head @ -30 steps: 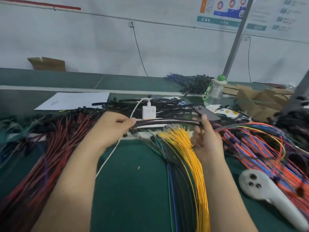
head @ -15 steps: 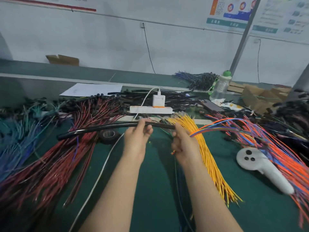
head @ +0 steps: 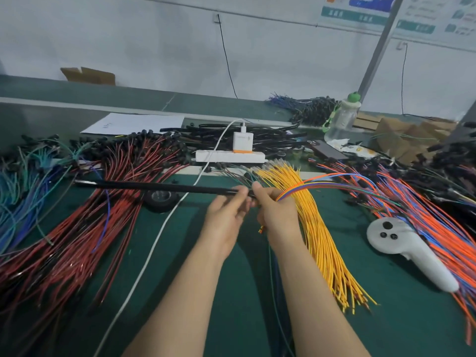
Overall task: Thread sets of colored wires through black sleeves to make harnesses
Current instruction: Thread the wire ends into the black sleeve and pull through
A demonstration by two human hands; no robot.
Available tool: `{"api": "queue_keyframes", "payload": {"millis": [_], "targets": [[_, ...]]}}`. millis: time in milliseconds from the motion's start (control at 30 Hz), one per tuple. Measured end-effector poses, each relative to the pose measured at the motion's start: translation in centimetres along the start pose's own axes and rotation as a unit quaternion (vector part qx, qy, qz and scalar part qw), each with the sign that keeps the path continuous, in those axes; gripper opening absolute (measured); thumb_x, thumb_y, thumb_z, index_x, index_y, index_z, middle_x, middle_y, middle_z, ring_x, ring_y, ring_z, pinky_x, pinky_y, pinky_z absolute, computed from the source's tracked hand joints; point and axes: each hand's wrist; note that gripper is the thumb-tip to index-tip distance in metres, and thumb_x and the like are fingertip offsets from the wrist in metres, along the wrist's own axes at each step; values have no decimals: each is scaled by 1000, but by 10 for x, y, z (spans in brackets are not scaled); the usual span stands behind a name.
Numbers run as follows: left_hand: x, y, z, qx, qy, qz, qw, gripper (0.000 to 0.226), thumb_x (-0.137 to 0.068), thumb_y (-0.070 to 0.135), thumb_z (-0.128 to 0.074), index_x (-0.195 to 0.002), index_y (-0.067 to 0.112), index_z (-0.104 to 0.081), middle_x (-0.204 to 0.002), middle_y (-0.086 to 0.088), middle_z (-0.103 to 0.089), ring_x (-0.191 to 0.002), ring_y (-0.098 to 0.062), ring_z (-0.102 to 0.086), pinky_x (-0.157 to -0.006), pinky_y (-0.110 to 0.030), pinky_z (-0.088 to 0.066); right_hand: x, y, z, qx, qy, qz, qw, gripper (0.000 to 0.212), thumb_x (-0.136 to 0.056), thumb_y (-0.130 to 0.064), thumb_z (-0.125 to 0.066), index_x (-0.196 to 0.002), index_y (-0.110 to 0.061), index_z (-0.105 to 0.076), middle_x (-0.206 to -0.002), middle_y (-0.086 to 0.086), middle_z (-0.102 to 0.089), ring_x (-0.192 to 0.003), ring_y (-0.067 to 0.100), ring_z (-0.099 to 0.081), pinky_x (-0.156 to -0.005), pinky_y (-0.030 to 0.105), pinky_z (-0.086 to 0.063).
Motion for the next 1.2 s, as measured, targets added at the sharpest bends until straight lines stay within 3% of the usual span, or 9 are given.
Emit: {"api": "queue_keyframes", "payload": {"millis": [67,133,233,367,467,667,867,1200], "targets": [[3,-6,-4,-25,-12,2,1000,11,-92,4,-56,-81,5,-56,-76,-7,-61,-69,-11,-61,-68,-16,-53,2,-3,0,5,12,-10,1000,33,-91,-23,-64,-63,-14,-50,-41,-6,-43,-31,5,-26,-34,16,-20],[4,-7,-5,5,-3,17,1000,10,-90,3,-58,-80,5,-59,-74,-4,-62,-66,-8,-63,-67,-15,-54,2,-9,5,-97,35,-37,994,37,-95,-30,-57,-63,-20,-41,-41,-8,-32,-32,6,-21,-33,17,-17],[6,-6,-4,66,-31,66,995,9,-88,3,-59,-80,4,-62,-67,-1,-65,-60,-5,-64,-62,-15,-55,-1,-22,21,-377,30,-29,925,43,-103,-37,-36,-64,-20,-37,-41,-10,-22,-32,6,-13,-31,18,-13],[13,-12,-9,81,-81,110,987,6,-80,8,-65,-79,3,-61,-68,-2,-66,-60,-6,-65,-59,-15,-54,2,-32,32,-520,11,10,854,47,-103,-40,-29,-63,-17,-38,-40,-8,-21,-40,11,-4,-30,19,-12],[16,-17,-11,65,-98,120,986,17,-71,12,-68,-82,2,-61,-71,-3,-66,-60,-6,-64,-59,-15,-54,3,-33,31,-543,24,12,840,48,-103,-41,-29,-63,-17,-38,-40,-7,-20,-42,11,-3,-30,19,-12],[20,-20,-14,54,-115,152,980,6,-88,7,-60,-88,2,-62,-72,-2,-65,-62,-6,-65,-61,-14,-54,2,-32,30,-555,48,10,830,49,-103,-42,-28,-63,-16,-38,-41,-7,-19,-43,11,-3,-29,18,-13],[22,-19,-15,59,-115,167,977,6,-85,8,-62,-86,3,-64,-71,-2,-66,-61,-5,-64,-58,-13,-54,0,-30,30,-541,74,16,837,51,-104,-41,-27,-63,-14,-40,-41,-7,-19,-31,7,-13,-29,19,-15],[23,-21,-16,96,-93,141,981,6,-79,7,-64,-84,3,-65,-73,-3,-65,-61,-4,-65,-57,-11,-53,4,-29,24,-523,97,24,847,52,-104,-44,-28,-64,-14,-42,-42,-7,-21,-32,7,-15,-31,19,-16]]}}
Point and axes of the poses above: each hand's wrist, its own x-axis away from the middle knuckle, its own z-axis out of the back of the hand, y = z × x
